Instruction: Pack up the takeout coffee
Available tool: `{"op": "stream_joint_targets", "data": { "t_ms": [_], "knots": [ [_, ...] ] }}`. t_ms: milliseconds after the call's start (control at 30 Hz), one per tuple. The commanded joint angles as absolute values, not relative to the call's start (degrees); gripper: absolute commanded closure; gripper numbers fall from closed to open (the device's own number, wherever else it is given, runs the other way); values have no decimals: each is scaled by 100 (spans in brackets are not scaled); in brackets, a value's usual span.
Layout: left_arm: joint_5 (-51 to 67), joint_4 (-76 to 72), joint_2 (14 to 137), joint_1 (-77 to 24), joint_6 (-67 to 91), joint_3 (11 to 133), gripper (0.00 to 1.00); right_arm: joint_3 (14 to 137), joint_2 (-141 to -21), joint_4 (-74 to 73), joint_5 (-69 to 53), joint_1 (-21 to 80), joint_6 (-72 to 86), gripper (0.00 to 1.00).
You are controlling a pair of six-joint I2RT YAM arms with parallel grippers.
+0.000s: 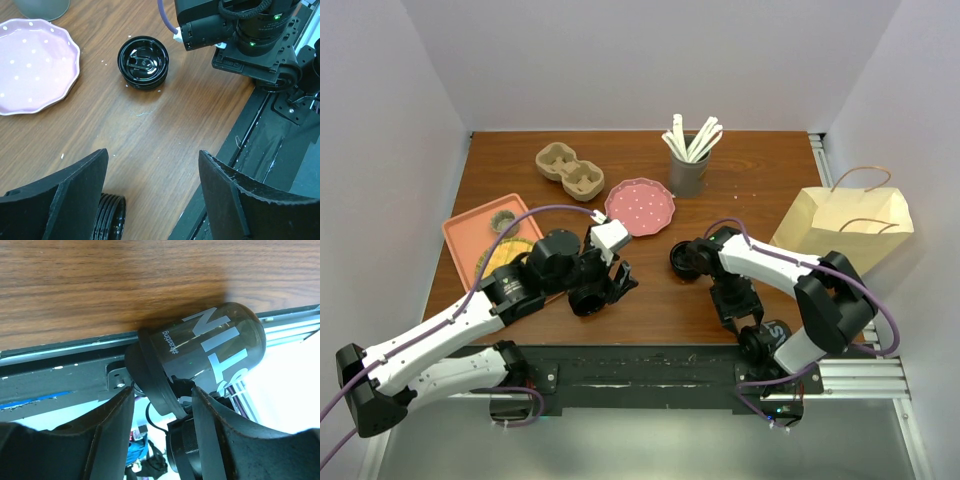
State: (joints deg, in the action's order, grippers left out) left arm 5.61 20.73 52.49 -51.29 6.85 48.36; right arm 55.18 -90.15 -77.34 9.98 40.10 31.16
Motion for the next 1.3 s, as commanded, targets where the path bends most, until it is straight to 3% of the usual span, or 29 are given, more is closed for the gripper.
{"op": "stream_joint_targets", "data": {
  "t_ms": [0,333,567,1033,1267],
  "knots": [
    [457,2030,5203,-5203,677,4948,22,5572,-9245,-8332,677,4017,2988,48],
    [80,2127,5229,-5238,492,5071,21,5572,-9527,-8332,598,4025,2874,56],
    [35,2083,5352,-5238,475,5194,21,5818,-9519,-8341,966,4025,2996,78],
    [-176,1890,5361,-5229,659,5168,20,7462,-8781,-7474,1151,3999,3682,79],
    [-193,1986,5440,-5221,782,5273,20,6532,-7069,-5609,1055,3560,4788,77]
  ]
}}
